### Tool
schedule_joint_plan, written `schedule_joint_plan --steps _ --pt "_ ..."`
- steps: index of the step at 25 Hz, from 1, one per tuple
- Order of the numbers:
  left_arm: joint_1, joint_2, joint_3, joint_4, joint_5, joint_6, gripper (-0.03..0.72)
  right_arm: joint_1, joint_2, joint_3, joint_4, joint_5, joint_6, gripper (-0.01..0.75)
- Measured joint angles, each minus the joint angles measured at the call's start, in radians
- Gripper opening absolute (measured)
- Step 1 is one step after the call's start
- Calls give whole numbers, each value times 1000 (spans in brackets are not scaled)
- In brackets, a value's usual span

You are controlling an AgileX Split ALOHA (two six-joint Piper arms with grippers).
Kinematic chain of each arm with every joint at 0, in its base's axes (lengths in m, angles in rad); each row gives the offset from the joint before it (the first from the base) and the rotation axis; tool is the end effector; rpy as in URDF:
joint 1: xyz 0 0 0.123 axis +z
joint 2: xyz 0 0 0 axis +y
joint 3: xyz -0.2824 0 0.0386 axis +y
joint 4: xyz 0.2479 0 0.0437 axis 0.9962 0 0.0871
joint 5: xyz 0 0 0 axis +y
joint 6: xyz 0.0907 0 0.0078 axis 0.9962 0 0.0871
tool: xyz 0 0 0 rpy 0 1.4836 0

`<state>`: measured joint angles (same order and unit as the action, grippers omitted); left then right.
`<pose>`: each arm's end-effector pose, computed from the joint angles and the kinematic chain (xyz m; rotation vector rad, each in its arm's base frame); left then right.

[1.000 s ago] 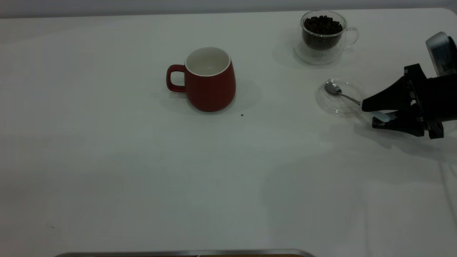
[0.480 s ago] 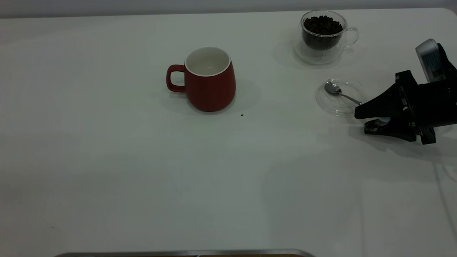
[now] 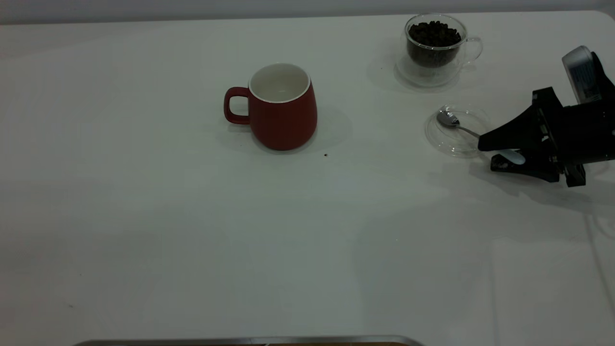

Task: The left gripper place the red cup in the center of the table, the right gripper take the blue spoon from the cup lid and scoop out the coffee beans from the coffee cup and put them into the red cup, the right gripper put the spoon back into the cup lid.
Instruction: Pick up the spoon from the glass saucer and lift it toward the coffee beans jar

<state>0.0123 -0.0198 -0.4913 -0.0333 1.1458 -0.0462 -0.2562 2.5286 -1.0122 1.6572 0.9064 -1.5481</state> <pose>-0.0106 -0.0029 0.2679 -0.0585 2.1176 -0.0605 0.3319 -0.0130 -0.0459 0.3830 2.5666 1.2371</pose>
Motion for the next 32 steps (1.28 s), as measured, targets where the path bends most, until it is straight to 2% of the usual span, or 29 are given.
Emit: schedule_joint_plan --steps 7,14,21,25,32 --pt "0 0 0 0 0 0 516 0 0 0 -16 0 0 424" --pt "0 0 0 0 0 0 516 0 0 0 -27 0 0 328" --pt "0 0 0 0 0 0 516 0 0 0 -38 0 0 194" --pt "0 0 0 0 0 0 516 0 0 0 -57 0 0 156" --pt "0 0 0 0 0 2 516 0 0 0 -71 6 0 132"
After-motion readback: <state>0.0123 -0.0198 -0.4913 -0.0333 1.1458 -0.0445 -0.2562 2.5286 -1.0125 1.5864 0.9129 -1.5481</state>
